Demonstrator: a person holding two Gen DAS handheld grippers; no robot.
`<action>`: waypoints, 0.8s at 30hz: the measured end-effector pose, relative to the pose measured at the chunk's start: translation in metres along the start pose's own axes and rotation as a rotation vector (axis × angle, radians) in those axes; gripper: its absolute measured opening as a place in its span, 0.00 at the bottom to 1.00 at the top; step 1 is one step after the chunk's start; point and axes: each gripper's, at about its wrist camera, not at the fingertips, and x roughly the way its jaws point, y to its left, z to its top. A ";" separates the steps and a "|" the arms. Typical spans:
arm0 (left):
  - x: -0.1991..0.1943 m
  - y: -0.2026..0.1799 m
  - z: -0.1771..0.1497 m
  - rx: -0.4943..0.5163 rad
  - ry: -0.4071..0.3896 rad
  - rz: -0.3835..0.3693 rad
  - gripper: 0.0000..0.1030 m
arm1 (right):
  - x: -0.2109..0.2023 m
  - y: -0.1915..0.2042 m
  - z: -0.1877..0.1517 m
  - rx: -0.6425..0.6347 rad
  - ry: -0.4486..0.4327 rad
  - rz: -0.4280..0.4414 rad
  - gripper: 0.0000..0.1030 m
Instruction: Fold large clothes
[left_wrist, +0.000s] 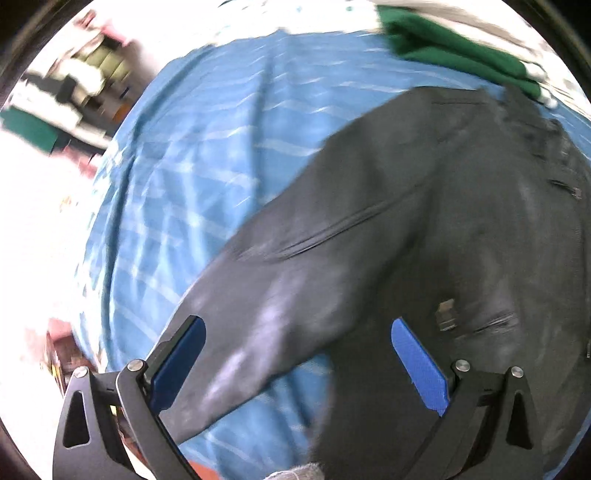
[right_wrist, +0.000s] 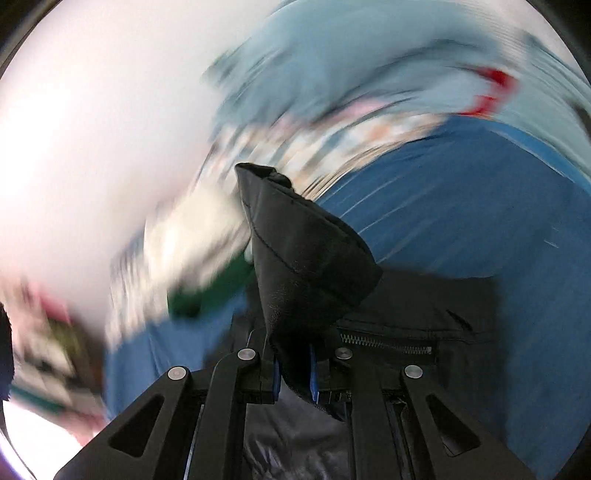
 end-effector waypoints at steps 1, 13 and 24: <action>0.006 0.014 -0.007 -0.022 0.017 0.010 1.00 | 0.022 0.024 -0.014 -0.073 0.034 -0.018 0.11; 0.047 0.143 -0.093 -0.403 0.221 0.066 1.00 | 0.150 0.144 -0.141 -0.474 0.565 0.067 0.57; 0.116 0.184 -0.149 -1.045 0.302 -0.378 0.99 | 0.132 0.055 -0.080 -0.229 0.646 0.069 0.60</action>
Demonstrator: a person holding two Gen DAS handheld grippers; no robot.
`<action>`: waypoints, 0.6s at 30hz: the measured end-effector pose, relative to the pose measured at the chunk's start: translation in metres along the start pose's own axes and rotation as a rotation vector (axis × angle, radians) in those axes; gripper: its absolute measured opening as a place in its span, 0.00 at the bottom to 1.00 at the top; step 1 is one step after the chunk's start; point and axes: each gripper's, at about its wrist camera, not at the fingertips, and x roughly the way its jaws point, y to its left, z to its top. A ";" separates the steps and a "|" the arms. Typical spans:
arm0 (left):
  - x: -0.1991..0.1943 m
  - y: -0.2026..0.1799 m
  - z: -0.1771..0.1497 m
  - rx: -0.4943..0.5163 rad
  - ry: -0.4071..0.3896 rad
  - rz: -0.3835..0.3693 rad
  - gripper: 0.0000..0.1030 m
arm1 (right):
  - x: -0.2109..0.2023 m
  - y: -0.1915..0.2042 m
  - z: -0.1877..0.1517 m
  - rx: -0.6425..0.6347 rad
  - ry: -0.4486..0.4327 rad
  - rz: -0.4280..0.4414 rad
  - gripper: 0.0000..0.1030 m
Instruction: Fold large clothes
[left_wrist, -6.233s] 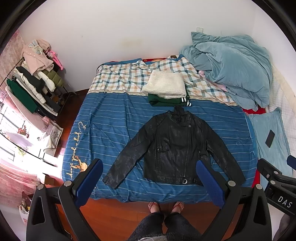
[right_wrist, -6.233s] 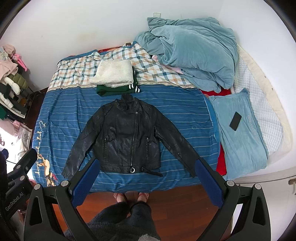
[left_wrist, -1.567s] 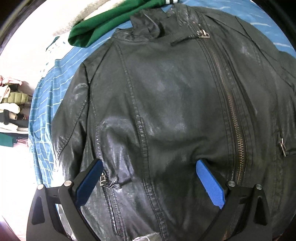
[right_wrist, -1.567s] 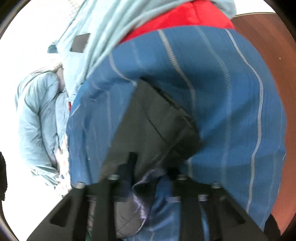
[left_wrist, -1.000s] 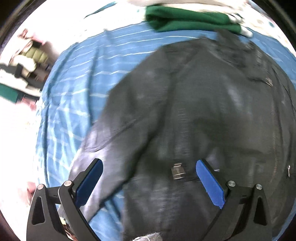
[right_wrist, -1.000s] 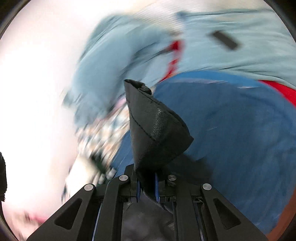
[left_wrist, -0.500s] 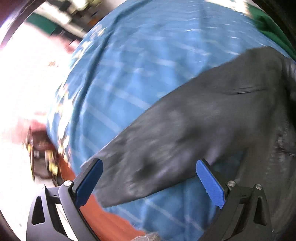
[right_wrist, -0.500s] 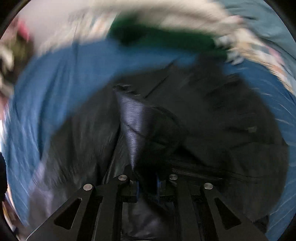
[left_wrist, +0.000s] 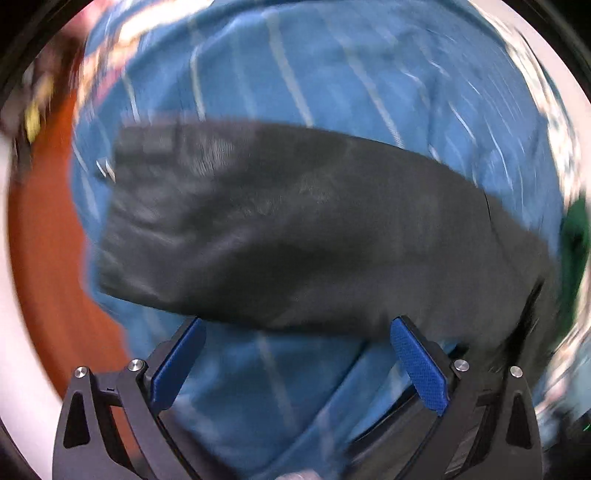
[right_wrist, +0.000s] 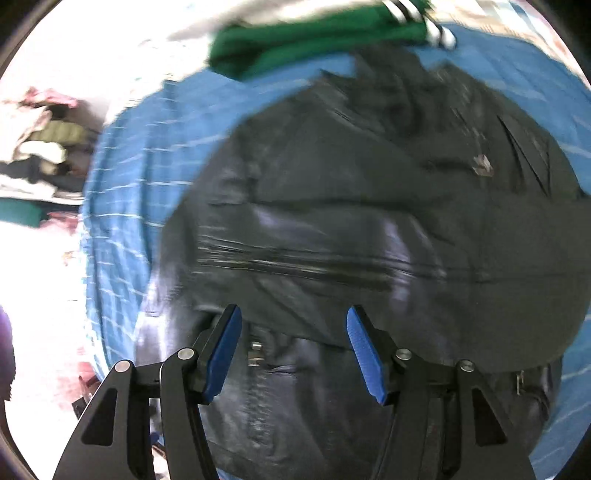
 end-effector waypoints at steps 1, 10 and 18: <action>0.010 0.009 0.007 -0.079 0.010 -0.043 0.98 | 0.001 -0.004 0.006 0.005 0.002 0.000 0.60; -0.010 0.022 0.064 -0.187 -0.223 0.057 0.07 | 0.023 0.030 0.009 -0.052 -0.010 -0.056 0.60; -0.049 -0.026 0.110 -0.001 -0.361 0.015 0.05 | 0.102 0.071 0.014 -0.096 0.051 -0.122 0.58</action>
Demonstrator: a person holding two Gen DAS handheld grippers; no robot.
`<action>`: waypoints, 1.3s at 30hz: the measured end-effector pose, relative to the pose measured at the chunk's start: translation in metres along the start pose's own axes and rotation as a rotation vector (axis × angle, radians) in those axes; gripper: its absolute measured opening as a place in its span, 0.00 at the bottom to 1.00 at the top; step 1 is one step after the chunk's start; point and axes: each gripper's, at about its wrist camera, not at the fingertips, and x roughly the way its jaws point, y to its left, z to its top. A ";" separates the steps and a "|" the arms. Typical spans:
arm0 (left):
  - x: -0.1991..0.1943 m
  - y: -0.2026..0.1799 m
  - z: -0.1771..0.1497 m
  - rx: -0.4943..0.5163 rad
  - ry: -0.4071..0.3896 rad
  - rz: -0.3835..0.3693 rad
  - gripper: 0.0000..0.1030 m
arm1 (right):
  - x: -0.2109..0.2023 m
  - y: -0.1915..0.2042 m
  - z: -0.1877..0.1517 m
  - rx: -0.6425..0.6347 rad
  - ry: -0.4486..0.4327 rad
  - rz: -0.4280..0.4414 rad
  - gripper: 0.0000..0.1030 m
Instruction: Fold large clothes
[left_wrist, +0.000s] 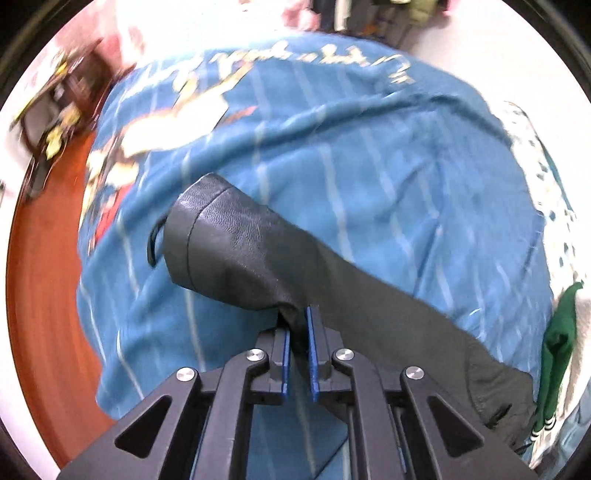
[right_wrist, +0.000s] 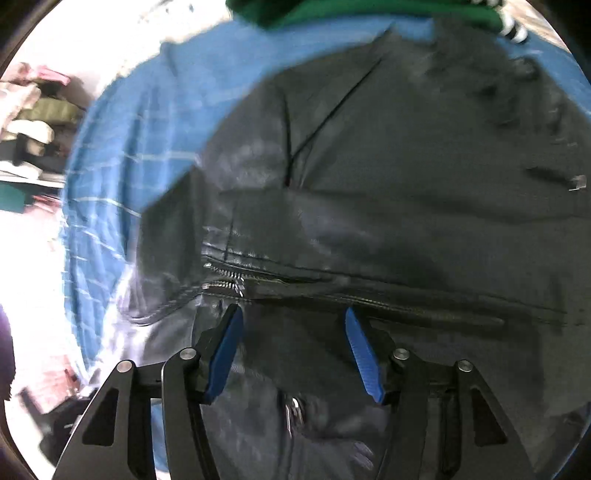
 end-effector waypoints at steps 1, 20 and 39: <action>-0.004 -0.009 -0.002 0.024 -0.014 -0.011 0.05 | 0.002 0.007 0.001 -0.017 -0.005 -0.031 0.59; -0.150 -0.223 -0.117 0.908 -0.433 -0.145 0.03 | -0.092 -0.089 -0.027 0.129 -0.125 -0.403 0.82; -0.093 -0.339 -0.496 1.519 0.012 -0.302 0.12 | -0.160 -0.359 -0.154 0.530 -0.089 -0.325 0.82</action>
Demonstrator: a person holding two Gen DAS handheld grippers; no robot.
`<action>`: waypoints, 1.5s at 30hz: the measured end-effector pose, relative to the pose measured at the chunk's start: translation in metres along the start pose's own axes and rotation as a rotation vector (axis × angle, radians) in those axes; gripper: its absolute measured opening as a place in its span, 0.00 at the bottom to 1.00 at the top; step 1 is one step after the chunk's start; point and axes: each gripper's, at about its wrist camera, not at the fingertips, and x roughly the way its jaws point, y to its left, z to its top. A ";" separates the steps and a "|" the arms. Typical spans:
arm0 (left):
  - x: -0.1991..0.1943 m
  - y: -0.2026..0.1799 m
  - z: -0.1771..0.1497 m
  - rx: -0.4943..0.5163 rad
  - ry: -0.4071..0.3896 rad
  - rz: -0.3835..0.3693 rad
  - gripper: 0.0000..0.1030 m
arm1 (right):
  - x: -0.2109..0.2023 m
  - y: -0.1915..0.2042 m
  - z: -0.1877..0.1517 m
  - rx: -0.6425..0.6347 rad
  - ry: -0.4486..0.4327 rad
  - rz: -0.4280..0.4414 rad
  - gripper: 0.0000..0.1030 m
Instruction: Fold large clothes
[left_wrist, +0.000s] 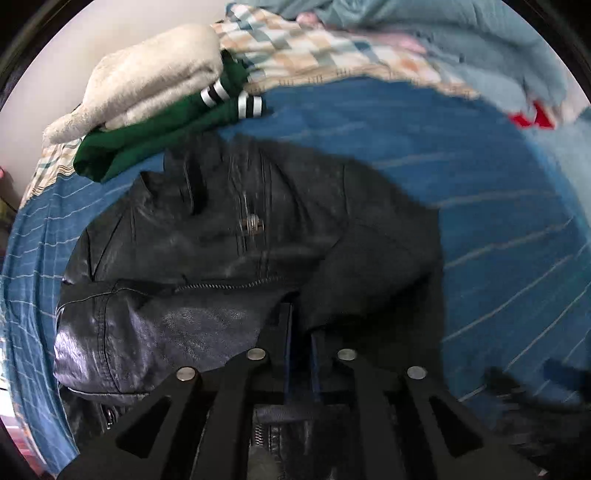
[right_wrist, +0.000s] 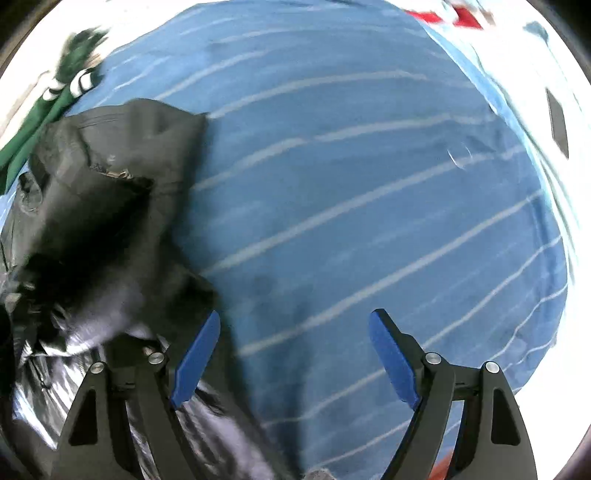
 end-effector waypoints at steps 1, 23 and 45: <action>0.000 -0.001 -0.003 -0.001 0.007 -0.001 0.13 | 0.000 -0.008 -0.001 0.001 0.001 0.013 0.82; -0.048 0.114 -0.067 -0.396 0.054 0.071 0.99 | -0.025 0.042 0.071 -0.037 0.143 0.604 0.82; 0.018 0.250 -0.084 -0.458 0.137 0.360 0.99 | -0.032 0.123 0.061 -0.232 0.078 0.198 0.37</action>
